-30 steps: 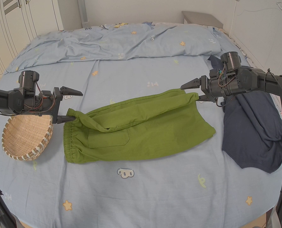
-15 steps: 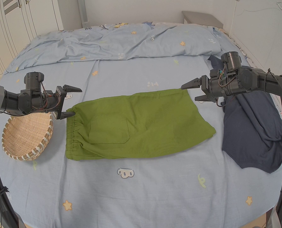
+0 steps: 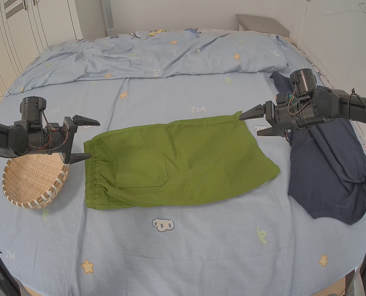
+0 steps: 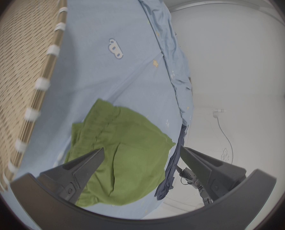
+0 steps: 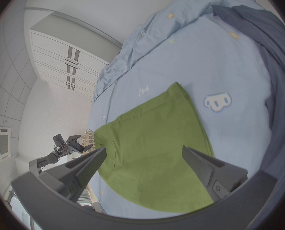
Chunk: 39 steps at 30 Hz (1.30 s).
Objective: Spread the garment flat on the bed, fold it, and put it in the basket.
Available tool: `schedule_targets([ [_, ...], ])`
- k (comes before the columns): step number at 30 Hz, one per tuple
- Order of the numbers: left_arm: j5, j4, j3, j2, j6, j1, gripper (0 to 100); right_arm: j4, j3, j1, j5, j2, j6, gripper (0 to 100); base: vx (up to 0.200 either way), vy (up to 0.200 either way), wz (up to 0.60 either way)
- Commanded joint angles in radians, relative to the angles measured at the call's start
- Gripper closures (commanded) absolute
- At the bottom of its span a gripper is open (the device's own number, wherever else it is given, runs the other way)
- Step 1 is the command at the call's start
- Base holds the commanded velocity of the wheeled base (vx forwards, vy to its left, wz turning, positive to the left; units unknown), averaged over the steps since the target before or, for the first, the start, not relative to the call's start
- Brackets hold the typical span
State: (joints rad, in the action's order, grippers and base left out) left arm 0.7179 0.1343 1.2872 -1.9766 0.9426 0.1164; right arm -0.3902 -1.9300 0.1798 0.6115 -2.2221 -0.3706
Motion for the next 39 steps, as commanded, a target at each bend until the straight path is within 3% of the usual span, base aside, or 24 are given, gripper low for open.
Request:
schedule_targets([
  [1,0.015,0.008,-0.197,0.179,-0.057,0.008,0,0.005,0.180,-0.019,-0.001,0.147,-0.001,0,0.000,0.000,0.00],
  [6,0.003,0.090,-0.413,0.180,-0.280,0.011,0,0.037,0.428,-0.023,0.001,0.292,0.009,0,0.000,0.000,0.00],
  [10,0.006,0.186,-0.496,0.160,-0.364,0.019,0,0.146,0.611,-0.013,0.004,0.380,0.009,0,0.000,0.000,0.00],
  [16,-0.002,0.274,-0.526,0.143,-0.381,0.025,0,0.315,0.784,0.009,0.008,0.470,-0.002,0,0.000,0.000,0.00],
  [39,-0.078,0.426,-0.523,0.019,-0.455,-0.037,0,0.327,0.798,0.020,0.010,0.470,-0.021,0,0.000,0.000,0.00],
])
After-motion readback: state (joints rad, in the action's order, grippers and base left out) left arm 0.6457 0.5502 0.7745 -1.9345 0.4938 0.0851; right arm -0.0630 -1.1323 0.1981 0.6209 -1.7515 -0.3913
